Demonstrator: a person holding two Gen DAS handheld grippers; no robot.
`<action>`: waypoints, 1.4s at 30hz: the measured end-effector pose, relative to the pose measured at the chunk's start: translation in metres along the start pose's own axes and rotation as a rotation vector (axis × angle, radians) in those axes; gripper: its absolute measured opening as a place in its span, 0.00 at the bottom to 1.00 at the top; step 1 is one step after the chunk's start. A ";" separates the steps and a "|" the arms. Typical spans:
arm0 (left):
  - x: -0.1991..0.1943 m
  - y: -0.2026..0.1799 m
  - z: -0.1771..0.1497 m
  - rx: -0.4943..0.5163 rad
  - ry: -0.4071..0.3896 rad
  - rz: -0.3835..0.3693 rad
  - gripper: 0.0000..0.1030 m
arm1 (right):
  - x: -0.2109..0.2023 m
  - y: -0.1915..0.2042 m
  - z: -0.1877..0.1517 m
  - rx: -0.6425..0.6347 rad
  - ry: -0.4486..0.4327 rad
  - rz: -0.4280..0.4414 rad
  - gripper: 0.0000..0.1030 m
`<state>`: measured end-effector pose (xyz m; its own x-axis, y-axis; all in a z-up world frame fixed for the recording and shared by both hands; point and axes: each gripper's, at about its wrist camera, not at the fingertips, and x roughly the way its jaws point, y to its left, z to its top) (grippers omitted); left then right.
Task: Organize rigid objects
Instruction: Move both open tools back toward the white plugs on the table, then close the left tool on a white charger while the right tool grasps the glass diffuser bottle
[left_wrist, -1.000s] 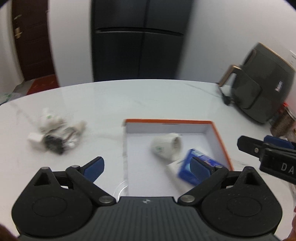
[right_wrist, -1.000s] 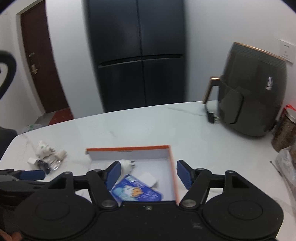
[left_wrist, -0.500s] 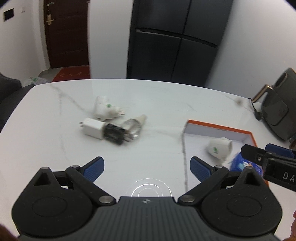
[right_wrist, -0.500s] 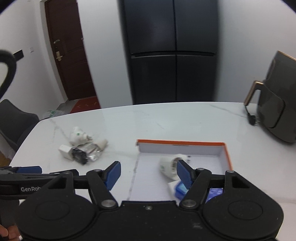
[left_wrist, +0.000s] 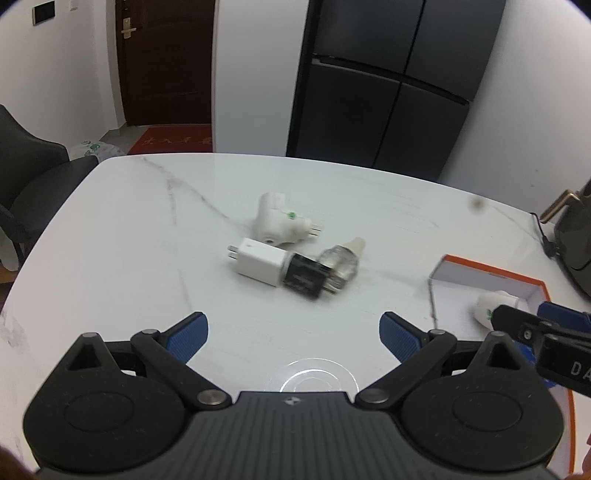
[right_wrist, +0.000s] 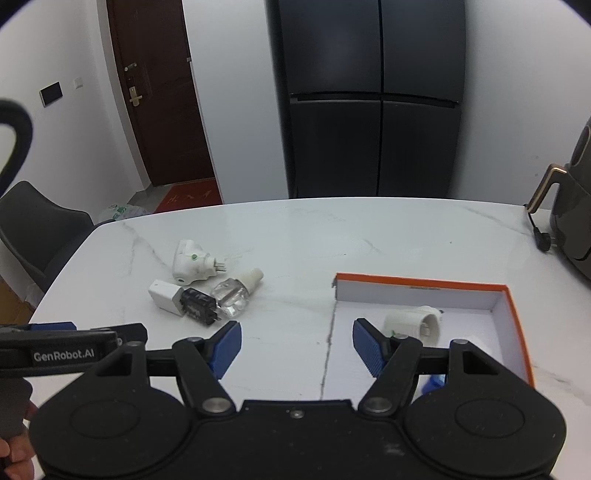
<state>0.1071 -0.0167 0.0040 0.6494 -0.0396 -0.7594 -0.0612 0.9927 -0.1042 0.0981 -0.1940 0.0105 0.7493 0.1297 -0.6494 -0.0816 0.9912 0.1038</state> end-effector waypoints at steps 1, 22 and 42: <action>0.002 0.004 0.001 -0.002 0.001 0.003 0.99 | 0.003 0.003 0.000 0.001 0.002 0.001 0.77; 0.128 0.053 0.027 0.104 0.010 -0.043 0.99 | 0.056 0.022 -0.008 0.075 0.042 -0.028 0.77; 0.150 0.068 0.022 0.200 -0.088 -0.123 0.67 | 0.113 0.043 -0.011 0.091 0.080 -0.030 0.77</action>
<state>0.2169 0.0470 -0.1030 0.7068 -0.1599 -0.6891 0.1679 0.9842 -0.0562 0.1719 -0.1369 -0.0664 0.6956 0.1051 -0.7107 0.0025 0.9889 0.1487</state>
